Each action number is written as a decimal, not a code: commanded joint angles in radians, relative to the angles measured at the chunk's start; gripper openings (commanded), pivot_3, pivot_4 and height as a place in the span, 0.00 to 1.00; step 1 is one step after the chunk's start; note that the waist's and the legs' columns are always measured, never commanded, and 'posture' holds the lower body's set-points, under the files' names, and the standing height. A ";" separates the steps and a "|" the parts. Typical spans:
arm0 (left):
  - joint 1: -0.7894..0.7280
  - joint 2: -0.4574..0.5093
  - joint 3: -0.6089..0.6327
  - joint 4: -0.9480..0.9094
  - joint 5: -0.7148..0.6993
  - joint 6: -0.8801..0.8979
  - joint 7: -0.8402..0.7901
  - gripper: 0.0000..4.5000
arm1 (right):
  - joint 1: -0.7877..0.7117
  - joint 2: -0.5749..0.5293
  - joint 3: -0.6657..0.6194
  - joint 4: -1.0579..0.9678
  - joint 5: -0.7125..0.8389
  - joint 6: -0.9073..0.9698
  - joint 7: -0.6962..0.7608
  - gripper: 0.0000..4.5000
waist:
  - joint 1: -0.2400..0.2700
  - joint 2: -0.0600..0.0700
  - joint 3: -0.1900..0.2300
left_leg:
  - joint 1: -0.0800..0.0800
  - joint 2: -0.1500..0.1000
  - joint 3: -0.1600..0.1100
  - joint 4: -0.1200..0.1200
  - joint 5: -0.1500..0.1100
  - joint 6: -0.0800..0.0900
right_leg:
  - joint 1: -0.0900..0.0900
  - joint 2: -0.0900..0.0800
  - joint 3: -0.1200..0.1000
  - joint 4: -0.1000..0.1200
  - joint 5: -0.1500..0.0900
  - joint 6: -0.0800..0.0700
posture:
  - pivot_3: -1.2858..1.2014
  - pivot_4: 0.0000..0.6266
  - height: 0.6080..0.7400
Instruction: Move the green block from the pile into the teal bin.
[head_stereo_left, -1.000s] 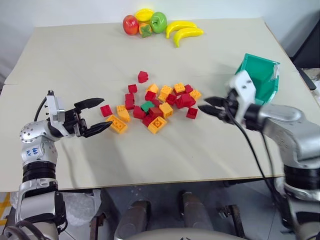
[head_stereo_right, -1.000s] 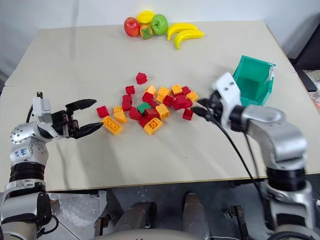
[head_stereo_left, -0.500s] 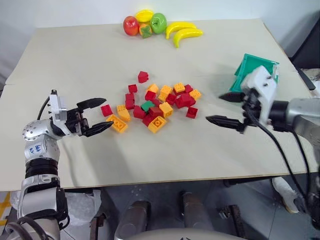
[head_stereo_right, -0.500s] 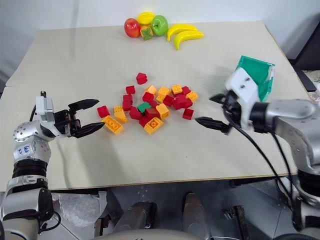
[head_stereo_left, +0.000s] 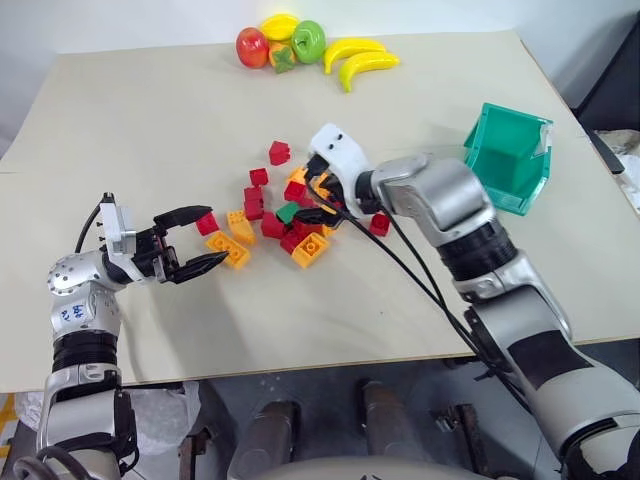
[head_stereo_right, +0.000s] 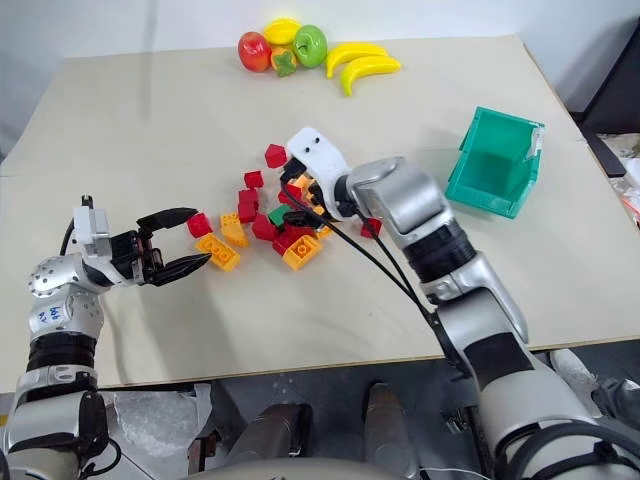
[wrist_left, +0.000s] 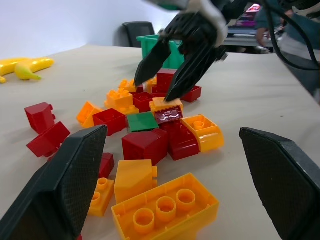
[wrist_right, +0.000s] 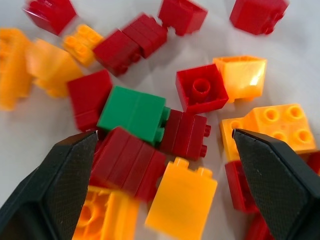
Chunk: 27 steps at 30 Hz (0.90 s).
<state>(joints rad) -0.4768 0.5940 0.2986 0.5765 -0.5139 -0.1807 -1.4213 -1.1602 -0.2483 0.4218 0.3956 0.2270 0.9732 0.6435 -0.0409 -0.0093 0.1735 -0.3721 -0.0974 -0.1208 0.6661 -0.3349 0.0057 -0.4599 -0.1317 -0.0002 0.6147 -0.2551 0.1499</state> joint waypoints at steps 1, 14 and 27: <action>0.040 0.011 0.032 -0.076 -0.033 0.010 0.019 1.00 | -0.057 0.062 0.024 0.117 -0.049 -0.074 0.047 1.00 | -0.008 0.000 0.000 | 0.000 0.000 0.000 0.000 0.000 0.000 | -0.001 0.000 0.000 0.001 0.000 0.000 | 0.52 0.24 1.00; 0.097 0.009 0.041 -0.153 -0.042 0.030 0.060 1.00 | -0.120 0.236 -0.013 0.449 -0.170 -0.317 0.093 1.00 | -0.038 0.000 0.000 | 0.003 0.002 0.005 0.003 0.001 -0.002 | -0.001 0.000 0.000 0.007 0.000 -0.002 | 0.52 0.24 1.00; 0.036 -0.003 0.020 -0.088 -0.024 0.016 0.054 1.00 | -0.106 0.203 -0.070 0.261 -0.189 -0.281 0.146 0.55 | -0.044 0.000 0.000 | 0.002 0.002 0.005 0.002 0.001 -0.003 | -0.003 0.001 0.000 0.007 0.000 -0.003 | 0.52 0.24 1.00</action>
<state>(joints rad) -0.4274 0.5921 0.3131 0.4876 -0.5287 -0.1532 -1.3652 -1.2676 -0.0389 0.3811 0.7336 0.0273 0.6802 0.7755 -0.0845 -0.0092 0.1733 -0.3702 -0.0952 -0.1157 0.6686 -0.3340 0.0027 -0.4631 -0.1311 0.0001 0.6222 -0.2554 0.1474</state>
